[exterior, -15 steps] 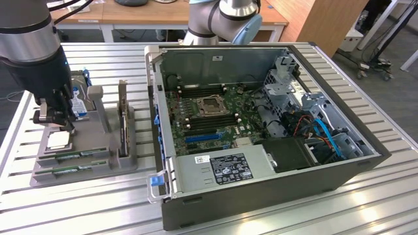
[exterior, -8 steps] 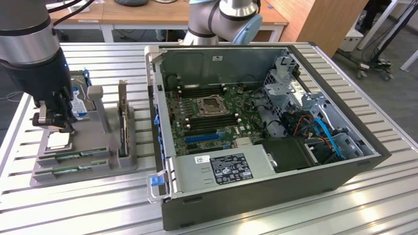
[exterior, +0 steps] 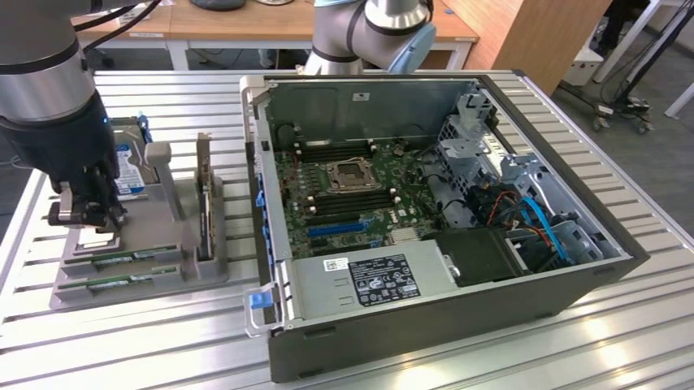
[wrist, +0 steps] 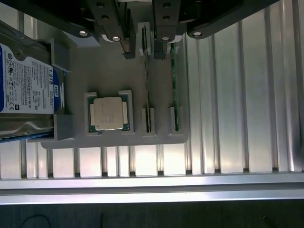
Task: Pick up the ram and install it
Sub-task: 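Pick up the ram and move it above insertion slot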
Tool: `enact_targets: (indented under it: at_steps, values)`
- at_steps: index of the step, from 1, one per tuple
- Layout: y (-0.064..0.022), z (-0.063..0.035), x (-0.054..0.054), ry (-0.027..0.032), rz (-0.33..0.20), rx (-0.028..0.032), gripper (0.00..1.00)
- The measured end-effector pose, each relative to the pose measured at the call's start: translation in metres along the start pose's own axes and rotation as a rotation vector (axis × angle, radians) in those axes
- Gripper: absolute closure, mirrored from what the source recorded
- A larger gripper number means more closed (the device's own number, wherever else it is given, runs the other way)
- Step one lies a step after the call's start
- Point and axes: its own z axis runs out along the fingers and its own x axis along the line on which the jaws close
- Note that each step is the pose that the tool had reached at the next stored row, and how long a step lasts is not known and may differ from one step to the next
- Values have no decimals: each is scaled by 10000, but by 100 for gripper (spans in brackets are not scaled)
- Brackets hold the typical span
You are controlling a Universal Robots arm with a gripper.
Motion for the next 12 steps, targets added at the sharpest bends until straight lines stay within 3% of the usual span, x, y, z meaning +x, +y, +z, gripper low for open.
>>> enact_targets:
  at_steps: [12]
  values:
    - [-6, -2, 102, -1, 0, 0, 71]
